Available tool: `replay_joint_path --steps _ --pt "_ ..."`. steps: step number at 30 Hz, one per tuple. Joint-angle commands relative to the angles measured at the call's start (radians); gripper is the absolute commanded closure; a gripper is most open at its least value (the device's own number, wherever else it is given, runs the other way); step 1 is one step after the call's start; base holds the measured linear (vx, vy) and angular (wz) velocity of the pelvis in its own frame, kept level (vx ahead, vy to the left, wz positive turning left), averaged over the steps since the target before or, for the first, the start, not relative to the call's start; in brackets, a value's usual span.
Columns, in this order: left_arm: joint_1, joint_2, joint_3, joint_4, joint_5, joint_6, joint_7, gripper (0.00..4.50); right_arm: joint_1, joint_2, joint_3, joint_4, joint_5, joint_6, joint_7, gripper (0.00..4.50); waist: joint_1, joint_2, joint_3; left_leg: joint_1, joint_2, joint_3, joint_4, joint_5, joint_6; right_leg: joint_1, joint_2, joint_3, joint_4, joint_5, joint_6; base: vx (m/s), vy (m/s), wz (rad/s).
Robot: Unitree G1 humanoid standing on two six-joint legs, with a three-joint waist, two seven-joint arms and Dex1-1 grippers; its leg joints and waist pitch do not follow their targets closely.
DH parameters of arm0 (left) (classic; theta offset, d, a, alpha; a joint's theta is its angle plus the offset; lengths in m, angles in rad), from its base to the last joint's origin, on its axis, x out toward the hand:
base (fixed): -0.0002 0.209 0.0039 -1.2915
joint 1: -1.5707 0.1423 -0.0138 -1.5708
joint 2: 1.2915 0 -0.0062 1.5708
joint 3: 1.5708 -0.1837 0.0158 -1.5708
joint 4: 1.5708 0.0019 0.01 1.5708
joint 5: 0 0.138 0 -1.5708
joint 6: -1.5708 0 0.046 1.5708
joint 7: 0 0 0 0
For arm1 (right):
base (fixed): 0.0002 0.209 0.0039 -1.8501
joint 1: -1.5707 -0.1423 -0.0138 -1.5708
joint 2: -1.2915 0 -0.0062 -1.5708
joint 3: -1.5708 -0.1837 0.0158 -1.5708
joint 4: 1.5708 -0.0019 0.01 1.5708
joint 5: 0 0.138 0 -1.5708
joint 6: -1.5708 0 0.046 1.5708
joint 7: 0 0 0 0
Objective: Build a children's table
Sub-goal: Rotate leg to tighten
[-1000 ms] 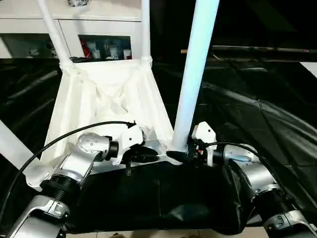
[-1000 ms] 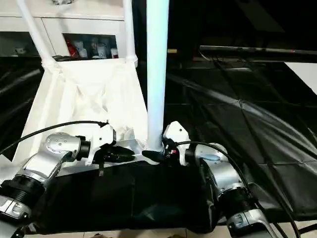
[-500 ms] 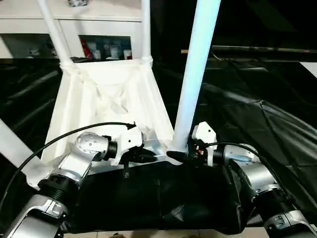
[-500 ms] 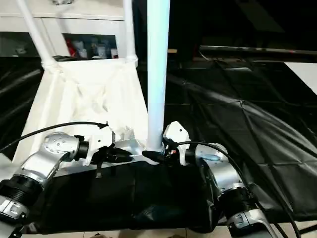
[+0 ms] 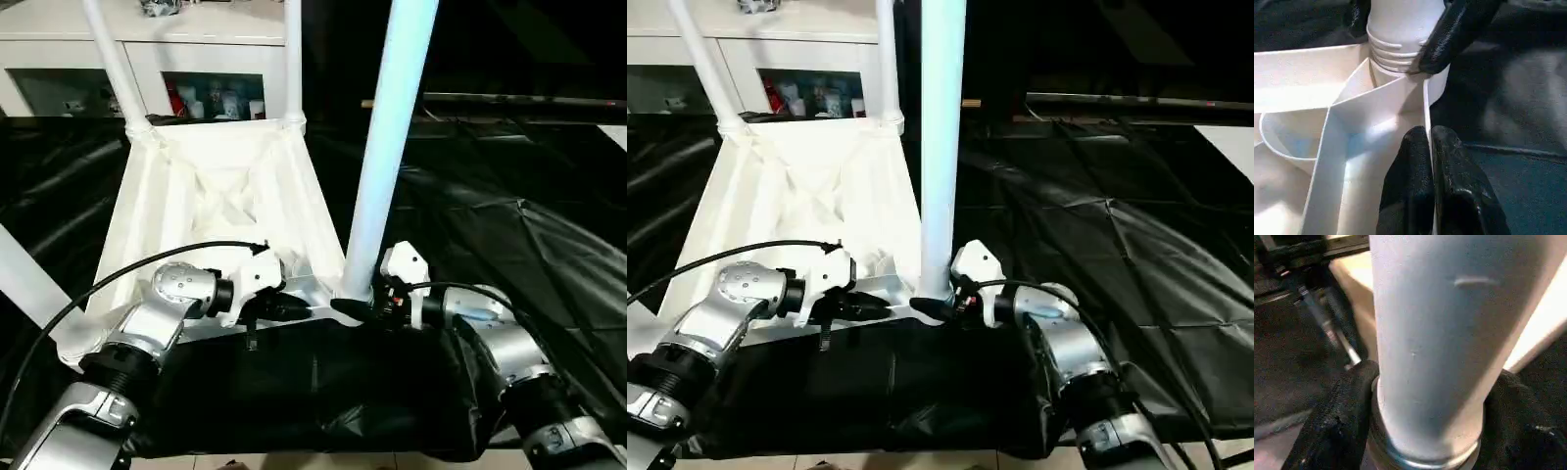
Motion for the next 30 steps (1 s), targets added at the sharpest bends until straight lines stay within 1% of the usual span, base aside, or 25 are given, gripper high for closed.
replay_joint_path --steps 1,3,4,5,6,7,8,9,10,11,12,13,14,15,16,17,18,20,21,22,24,25,27,28,30 --pt "0.020 -0.048 -0.038 0.054 0.051 0.048 0.076 4.50 0.007 0.035 -0.060 0.028 -0.024 0.010 -0.169 1.78 -0.004 -0.011 -0.045 0.011 0.039 -0.028 -0.074 -0.360 -0.010 0.020 -0.069 0.040 -0.108 -0.559 -0.122 0.000 0.000 0.00" --pt "0.016 -0.079 -0.044 0.041 0.061 0.070 0.113 4.50 0.015 0.068 -0.074 0.031 -0.035 0.017 -0.251 1.78 -0.007 -0.010 -0.043 0.015 0.037 -0.031 -0.074 -0.388 -0.018 0.015 -0.069 0.036 -0.115 -0.610 -0.104 0.000 0.000 0.00" --pt "0.014 -0.106 -0.055 0.027 0.071 0.091 0.138 4.50 0.022 0.098 -0.081 0.030 -0.043 0.024 -0.311 1.78 -0.010 -0.011 -0.044 0.012 0.038 -0.034 -0.076 -0.391 -0.021 0.018 -0.070 0.035 -0.115 -0.615 -0.094 0.000 0.000 0.00" --pt "0.012 -0.120 -0.061 0.019 0.077 0.102 0.151 4.50 0.025 0.114 -0.084 0.030 -0.046 0.027 -0.339 1.78 -0.010 -0.010 -0.043 0.013 0.038 -0.035 -0.078 -0.395 -0.020 0.017 -0.071 0.034 -0.118 -0.618 -0.092 0.000 0.000 0.00" --pt "0.002 -0.155 -0.069 0.019 0.099 0.119 0.210 4.50 0.026 0.146 -0.091 0.037 -0.064 0.038 -0.424 1.78 -0.011 -0.008 -0.043 0.015 0.039 -0.036 -0.078 -0.402 -0.021 0.015 -0.070 0.033 -0.118 -0.618 -0.092 0.000 0.000 0.00" --pt "0.001 -0.157 -0.070 0.019 0.101 0.120 0.214 4.50 0.026 0.148 -0.092 0.037 -0.065 0.039 -0.430 1.78 -0.015 -0.009 -0.044 0.017 0.037 -0.037 -0.079 -0.416 -0.025 0.014 -0.068 0.032 -0.121 -0.613 -0.089 0.000 0.000 0.00" --pt "-0.014 -0.212 -0.074 0.028 0.124 0.148 0.302 4.50 0.023 0.192 -0.098 0.051 -0.089 0.056 -0.539 1.78 -0.019 -0.008 -0.044 0.018 0.038 -0.037 -0.081 -0.426 -0.025 0.012 -0.067 0.033 -0.121 -0.602 -0.092 0.000 0.000 0.00" --pt "-0.021 -0.240 -0.076 0.034 0.130 0.158 0.334 4.50 0.019 0.214 -0.097 0.057 -0.098 0.059 -0.580 1.78 -0.019 -0.006 -0.043 0.021 0.039 -0.036 -0.081 -0.435 -0.028 0.008 -0.066 0.033 -0.123 -0.596 -0.095 0.000 0.000 0.00" --pt "-0.024 -0.254 -0.077 0.038 0.131 0.163 0.347 4.50 0.017 0.225 -0.095 0.059 -0.101 0.059 -0.597 1.78 -0.021 -0.007 -0.041 0.031 0.036 -0.034 -0.078 -0.465 -0.028 0.001 -0.064 0.030 -0.132 -0.609 -0.094 0.000 0.000 0.00" --pt "-0.025 -0.266 -0.078 0.040 0.135 0.166 0.355 4.50 0.015 0.237 -0.092 0.060 -0.106 0.058 -0.610 1.78 -0.023 -0.007 -0.043 0.027 0.034 -0.038 -0.081 -0.472 -0.022 0.010 -0.065 0.026 -0.132 -0.607 -0.087 0.000 0.000 0.00" --pt "-0.025 -0.266 -0.078 0.040 0.135 0.166 0.355 4.50 0.015 0.237 -0.091 0.060 -0.106 0.057 -0.610 1.78 -0.023 -0.007 -0.043 0.027 0.034 -0.038 -0.081 -0.472 -0.022 0.010 -0.065 0.026 -0.132 -0.607 -0.087 0.000 0.000 0.00" --pt "-0.024 -0.269 -0.077 0.035 0.137 0.168 0.350 4.50 0.015 0.247 -0.079 0.045 -0.102 0.035 -0.579 1.78 -0.023 -0.007 -0.045 0.021 0.033 -0.039 -0.084 -0.472 -0.014 0.012 -0.065 0.027 -0.132 -0.582 -0.079 0.000 0.000 0.00" --pt "-0.023 -0.264 -0.074 0.026 0.134 0.171 0.340 4.50 0.018 0.243 -0.071 0.025 -0.097 0.008 -0.544 1.78 -0.023 -0.008 -0.046 0.021 0.033 -0.038 -0.084 -0.471 -0.010 0.012 -0.065 0.029 -0.131 -0.574 -0.080 0.000 0.000 0.00" --pt "-0.023 -0.264 -0.074 0.026 0.134 0.171 0.340 4.50 0.018 0.243 -0.071 0.025 -0.097 0.008 -0.544 1.78 -0.023 -0.010 -0.047 0.018 0.032 -0.037 -0.084 -0.456 -0.002 0.014 -0.067 0.031 -0.129 -0.557 -0.085 0.000 0.000 0.00" --pt "-0.022 -0.258 -0.071 0.020 0.135 0.169 0.333 4.50 0.020 0.240 -0.073 0.013 -0.089 -0.009 -0.526 1.24 -0.023 -0.011 -0.047 0.015 0.032 -0.037 -0.084 -0.448 0.003 0.015 -0.069 0.032 -0.128 -0.548 -0.088 0.000 0.000 0.00" --pt "-0.020 -0.246 -0.068 0.011 0.134 0.170 0.318 4.50 0.021 0.234 -0.079 -0.001 -0.070 -0.010 -0.497 1.10 -0.021 -0.014 -0.048 0.010 0.033 -0.035 -0.085 -0.420 0.018 0.019 -0.071 0.034 -0.124 -0.521 -0.098 0.000 0.000 0.00" --pt "-0.020 -0.246 -0.068 0.011 0.134 0.170 0.318 4.50 0.021 0.234 -0.079 -0.001 -0.070 -0.010 -0.497 1.08 -0.020 -0.013 -0.049 0.009 0.034 -0.035 -0.085 -0.413 0.021 0.020 -0.072 0.034 -0.122 -0.515 -0.102 0.000 0.000 0.00" --pt "-0.010 -0.206 -0.051 -0.011 0.129 0.169 0.272 4.50 0.016 0.190 -0.075 -0.040 -0.046 -0.010 -0.422 0.88 -0.020 -0.013 -0.051 0.003 0.035 -0.036 -0.085 -0.395 0.029 0.026 -0.075 0.035 -0.118 -0.496 -0.109 0.000 0.000 0.00" --pt "-0.010 -0.206 -0.051 -0.011 0.129 0.169 0.272 4.50 0.016 0.190 -0.075 -0.040 -0.046 -0.010 -0.422 0.76 -0.019 -0.013 -0.054 0.000 0.037 -0.034 -0.084 -0.363 0.035 0.027 -0.074 0.037 -0.113 -0.453 -0.119 0.000 0.000 0.00" --pt "-0.002 -0.176 -0.044 -0.018 0.113 0.149 0.225 4.50 0.011 0.156 -0.085 -0.066 -0.014 0.005 -0.366 0.67 -0.017 -0.012 -0.055 -0.001 0.036 -0.030 -0.081 -0.338 0.042 0.027 -0.072 0.038 -0.110 -0.411 -0.133 0.000 0.000 0.00" --pt "0.005 -0.151 -0.035 -0.024 0.095 0.139 0.183 4.50 0.009 0.120 -0.091 -0.089 0.016 0.017 -0.297 0.67 -0.013 -0.015 -0.055 -0.001 0.036 -0.027 -0.079 -0.317 0.056 0.031 -0.070 0.038 -0.105 -0.369 -0.147 0.000 0.000 0.00" --pt "0.010 -0.134 -0.032 -0.027 0.084 0.118 0.152 4.50 0.012 0.095 -0.093 -0.108 0.041 0.029 -0.239 0.67 -0.011 -0.013 -0.055 -0.001 0.036 -0.025 -0.078 -0.306 0.065 0.032 -0.071 0.039 -0.104 -0.357 -0.154 0.000 0.000 0.00" --pt "0.020 -0.100 -0.027 -0.037 0.060 0.098 0.084 4.50 0.025 0.040 -0.082 -0.149 0.083 0.070 -0.112 0.67 -0.009 -0.013 -0.056 -0.002 0.038 -0.026 -0.078 -0.294 0.070 0.035 -0.072 0.039 -0.101 -0.342 -0.161 0.000 0.000 0.00" --pt "0.029 -0.073 -0.023 -0.045 0.036 0.074 0.020 4.50 0.042 -0.010 -0.060 -0.179 0.099 0.092 -0.013 0.67 -0.002 -0.013 -0.058 0.004 0.040 -0.021 -0.075 -0.274 0.077 0.032 -0.067 0.040 -0.096 -0.297 -0.182 0.000 0.000 0.00" --pt "0.031 -0.069 -0.021 -0.047 0.030 0.071 0.009 4.50 0.044 -0.019 -0.057 -0.183 0.100 0.095 0.004 0.67 0.002 -0.012 -0.058 0.000 0.041 -0.019 -0.073 -0.246 0.082 0.035 -0.069 0.041 -0.088 -0.251 -0.201 0.029 -0.008 0.04"
